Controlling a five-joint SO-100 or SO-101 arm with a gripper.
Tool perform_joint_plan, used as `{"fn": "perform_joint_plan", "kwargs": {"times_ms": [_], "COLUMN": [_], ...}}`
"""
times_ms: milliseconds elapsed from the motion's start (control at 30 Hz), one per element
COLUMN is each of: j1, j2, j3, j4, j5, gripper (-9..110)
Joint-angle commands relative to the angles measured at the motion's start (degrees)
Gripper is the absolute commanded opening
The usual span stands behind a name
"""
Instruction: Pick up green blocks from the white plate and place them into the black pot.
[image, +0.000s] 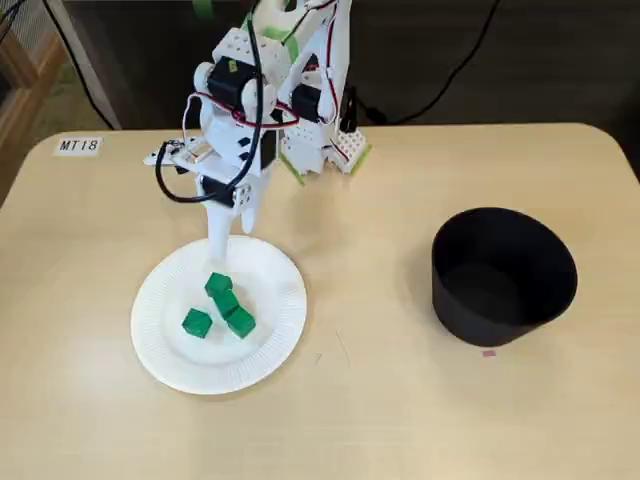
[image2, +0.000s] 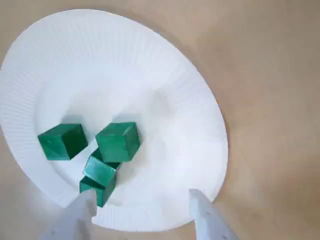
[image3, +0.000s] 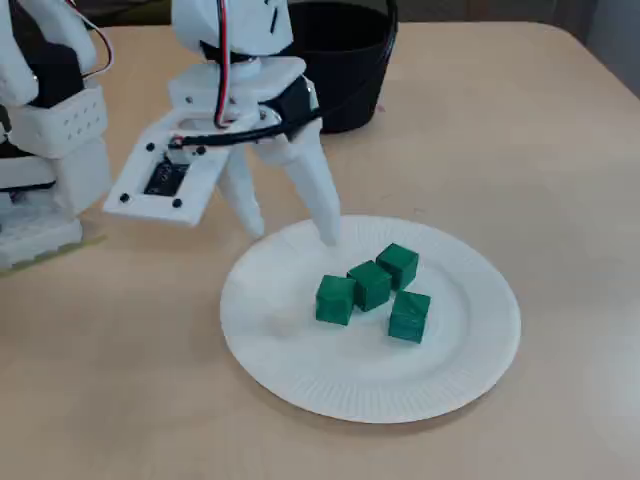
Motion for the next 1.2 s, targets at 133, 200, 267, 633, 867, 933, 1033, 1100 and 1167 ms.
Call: {"fn": "perform_joint_plan", "kwargs": {"times_ms": [133, 200, 267, 633, 867, 933, 1033, 1100, 1167], "j1": [1.9, 2.0, 2.0, 0.8, -0.5, -0.6, -0.6, -0.6, -0.8], "j2": [-8.1, -10.4, -12.9, -21.7, -24.0, -25.0, -26.2, -26.8, -27.3], "j3": [-9.8, -11.9, -14.0, -19.9, -20.7, -21.2, -21.8, -22.1, -22.3], "j4": [0.8, 1.8, 3.0, 3.2, -0.6, -0.7, -1.5, -2.6, -4.1], "j5": [-1.4, -1.5, -1.7, -2.1, -1.8, -1.8, -1.7, -1.6, -1.1], "gripper": [26, 26, 27, 27, 28, 28, 28, 28, 28]}}
